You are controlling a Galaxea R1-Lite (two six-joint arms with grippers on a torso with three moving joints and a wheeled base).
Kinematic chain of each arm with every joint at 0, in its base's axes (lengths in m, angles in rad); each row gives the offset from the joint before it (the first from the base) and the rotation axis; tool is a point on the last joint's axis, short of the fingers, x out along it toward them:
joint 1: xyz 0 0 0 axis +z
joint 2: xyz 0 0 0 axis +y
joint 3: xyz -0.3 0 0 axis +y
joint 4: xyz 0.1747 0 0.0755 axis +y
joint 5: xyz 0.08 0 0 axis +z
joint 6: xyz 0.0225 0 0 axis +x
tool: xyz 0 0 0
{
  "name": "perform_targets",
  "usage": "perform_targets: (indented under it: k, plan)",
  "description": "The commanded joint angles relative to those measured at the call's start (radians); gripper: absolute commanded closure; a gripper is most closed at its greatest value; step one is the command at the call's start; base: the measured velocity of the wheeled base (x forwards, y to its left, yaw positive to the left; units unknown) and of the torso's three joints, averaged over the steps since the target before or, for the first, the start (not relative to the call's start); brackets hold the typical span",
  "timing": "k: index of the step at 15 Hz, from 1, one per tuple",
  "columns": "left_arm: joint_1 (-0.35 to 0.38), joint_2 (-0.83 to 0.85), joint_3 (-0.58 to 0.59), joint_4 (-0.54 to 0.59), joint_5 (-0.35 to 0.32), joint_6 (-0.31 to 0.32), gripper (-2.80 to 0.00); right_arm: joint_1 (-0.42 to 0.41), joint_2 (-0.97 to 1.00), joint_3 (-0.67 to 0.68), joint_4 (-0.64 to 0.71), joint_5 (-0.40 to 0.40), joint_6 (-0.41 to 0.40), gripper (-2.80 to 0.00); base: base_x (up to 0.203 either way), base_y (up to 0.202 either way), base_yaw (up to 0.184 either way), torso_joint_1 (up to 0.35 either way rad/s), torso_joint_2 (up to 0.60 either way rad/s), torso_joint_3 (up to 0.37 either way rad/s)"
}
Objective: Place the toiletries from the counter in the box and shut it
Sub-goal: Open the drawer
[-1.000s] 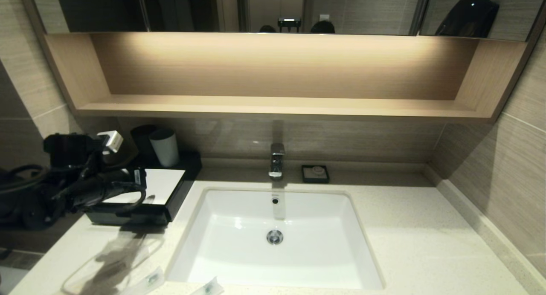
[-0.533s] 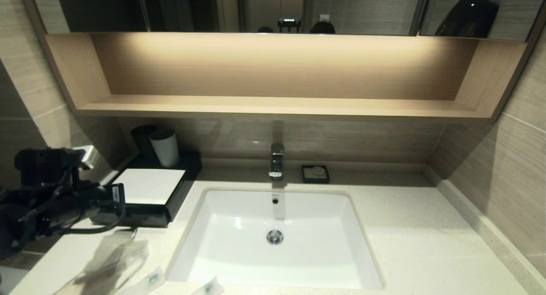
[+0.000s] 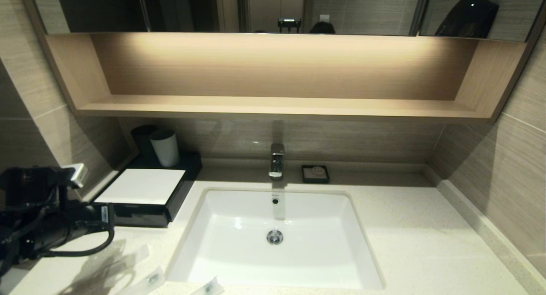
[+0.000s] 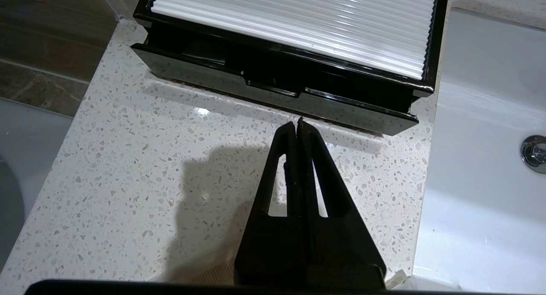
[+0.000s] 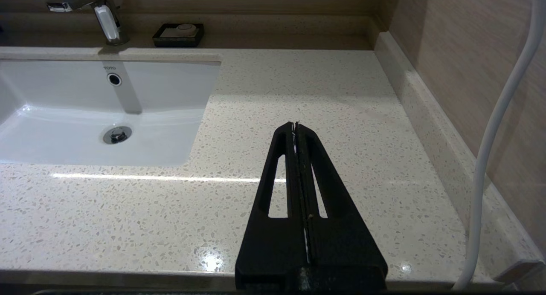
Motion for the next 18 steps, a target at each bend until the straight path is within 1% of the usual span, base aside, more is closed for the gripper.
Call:
perform_targets:
  k: [1, 4, 6, 8, 11, 14, 16, 18]
  plan:
    - [0.006, 0.019, 0.003, -0.020, -0.003, 0.002, 0.00, 0.000, 0.000, 0.000, 0.000, 0.001, 0.000, 0.00, 0.000, 0.000, 0.000, 0.000, 0.00, 0.000]
    - [0.015, 0.063, 0.013, -0.065, -0.006, 0.021, 0.00, 0.000, 0.000, 0.000, 0.000, 0.000, 0.000, 0.00, 0.000, 0.000, 0.000, 0.000, 0.00, 0.000]
    - [0.019, 0.115, 0.032, -0.149, -0.007, 0.027, 0.00, 0.000, 0.000, 0.000, 0.000, 0.000, 0.000, 0.00, 0.000, 0.000, 0.000, 0.000, 0.00, 0.000]
    - [0.041, 0.157, 0.040, -0.248, -0.014, 0.051, 0.00, 0.000, 0.000, 0.000, 0.000, 0.000, 0.000, 0.00, 0.000, 0.000, 0.000, 0.000, 0.00, 0.000]
    - [0.048, 0.152, 0.044, -0.251, -0.041, 0.056, 0.00, 0.000, 0.000, 0.000, 0.000, 0.001, 0.000, 0.00, 0.000, 0.000, 0.000, 0.000, 0.00, 0.000]
    - [0.052, 0.171, 0.056, -0.256, -0.053, 0.060, 0.00, 0.000, 0.000, 0.000, 0.000, 0.000, 0.000, 0.00, 0.000, 0.000, 0.000, 0.000, 0.00, 0.000]
    - [0.052, 0.178, 0.062, -0.257, -0.081, 0.060, 0.00, 0.000, 0.000, 0.000, 0.000, 0.000, 0.000, 0.00, 0.000, 0.000, 0.000, 0.000, 0.00, 0.000]
    - [0.052, 0.186, 0.065, -0.258, -0.091, 0.062, 0.00, 0.000, 0.000, 0.000, 0.000, 0.000, 0.000, 0.00, 0.000, 0.000, 0.000, 0.000, 0.00, 0.000]
